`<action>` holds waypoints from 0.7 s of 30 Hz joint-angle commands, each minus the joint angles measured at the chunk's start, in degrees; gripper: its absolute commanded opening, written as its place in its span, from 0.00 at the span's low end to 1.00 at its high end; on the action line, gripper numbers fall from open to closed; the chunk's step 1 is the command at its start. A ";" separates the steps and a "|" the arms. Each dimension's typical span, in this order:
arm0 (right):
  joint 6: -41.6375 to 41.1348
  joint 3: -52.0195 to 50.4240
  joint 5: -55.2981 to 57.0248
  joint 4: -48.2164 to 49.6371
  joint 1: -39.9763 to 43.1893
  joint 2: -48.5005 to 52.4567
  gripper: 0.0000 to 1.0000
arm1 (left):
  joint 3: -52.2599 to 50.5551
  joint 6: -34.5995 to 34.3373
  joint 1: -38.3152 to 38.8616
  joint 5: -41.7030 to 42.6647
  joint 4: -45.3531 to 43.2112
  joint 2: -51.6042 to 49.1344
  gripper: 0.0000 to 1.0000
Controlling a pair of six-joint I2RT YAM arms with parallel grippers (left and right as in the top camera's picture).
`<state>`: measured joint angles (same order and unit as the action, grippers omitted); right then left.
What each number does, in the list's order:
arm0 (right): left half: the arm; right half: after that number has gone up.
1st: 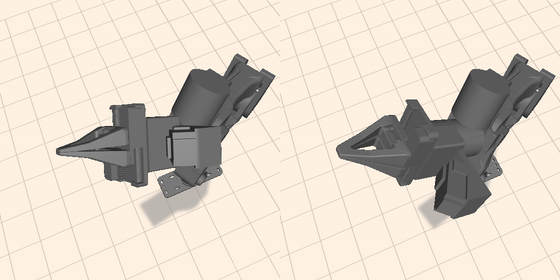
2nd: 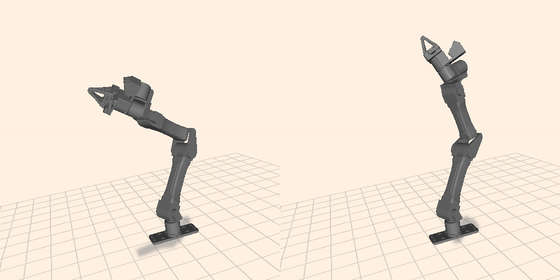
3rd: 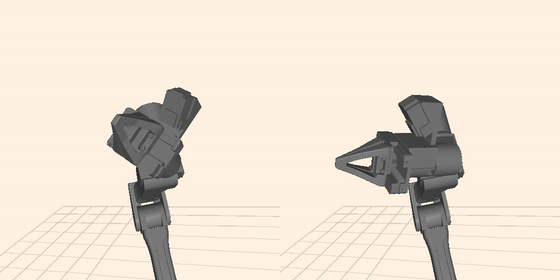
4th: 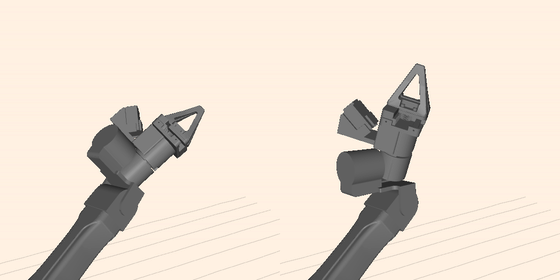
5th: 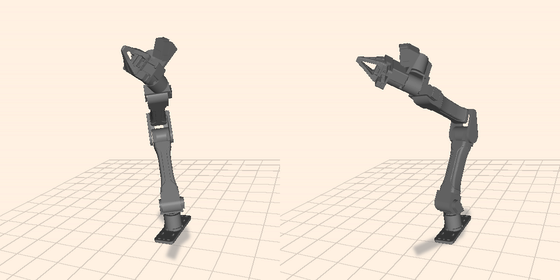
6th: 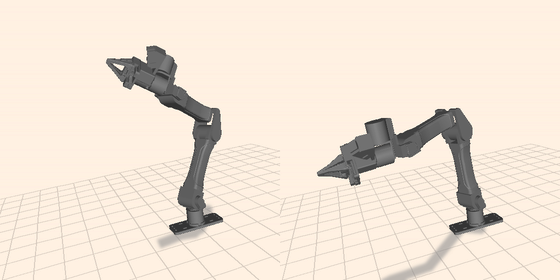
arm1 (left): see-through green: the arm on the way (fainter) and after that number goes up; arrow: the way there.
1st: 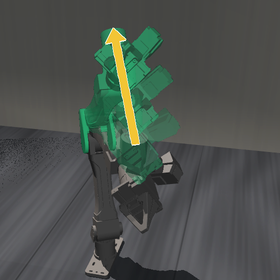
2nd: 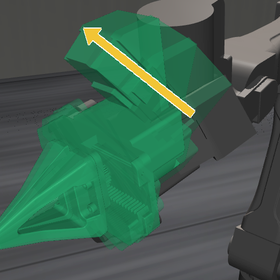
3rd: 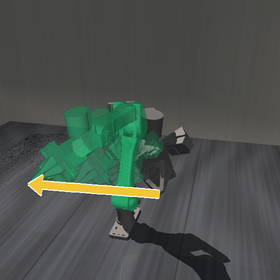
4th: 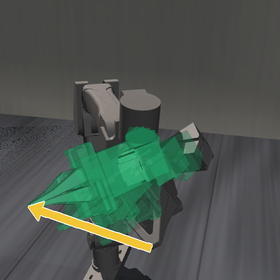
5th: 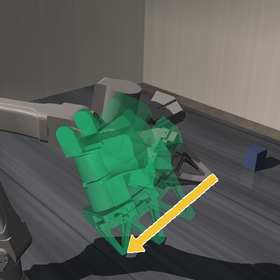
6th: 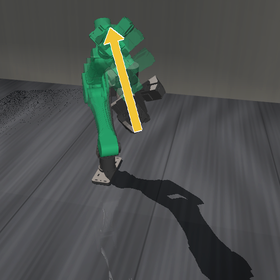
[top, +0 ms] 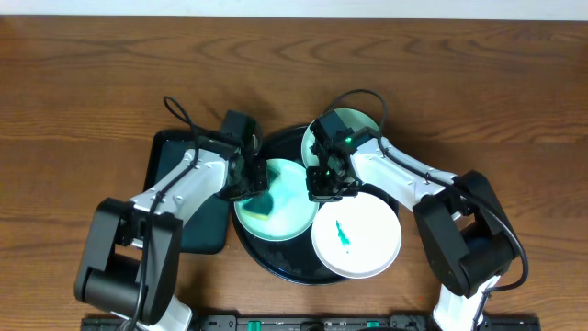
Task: Clean dirty plates on tray and stack at the side
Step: 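Scrub the left plate's surface with the sponge in the left gripper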
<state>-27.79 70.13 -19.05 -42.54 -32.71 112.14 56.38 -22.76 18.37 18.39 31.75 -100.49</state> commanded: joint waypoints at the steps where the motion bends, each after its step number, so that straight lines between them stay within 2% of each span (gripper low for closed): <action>1: 1.29 0.15 -0.09 -0.61 -0.35 1.03 0.01 | -0.70 -1.31 1.49 0.57 -1.97 -5.95 0.07; 6: 1.29 0.15 -0.09 -0.68 -0.35 1.03 0.01 | -0.70 -0.92 7.58 7.85 -4.90 -5.86 0.07; 12: 1.29 0.15 -0.09 -0.74 -0.35 1.03 0.01 | -0.70 -3.98 13.03 8.63 -6.88 -5.86 0.07; 16: 1.27 0.15 -0.09 -0.79 -0.35 1.03 0.01 | -0.70 -6.12 13.42 8.92 -7.52 -5.86 0.07; 21: 1.27 0.15 -0.09 -0.76 -0.35 1.03 0.01 | -0.70 -7.58 12.20 15.78 -8.31 -5.86 0.06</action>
<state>-27.83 70.13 -18.44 -44.03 -32.16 112.09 57.32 -27.77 29.17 22.79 23.31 -102.78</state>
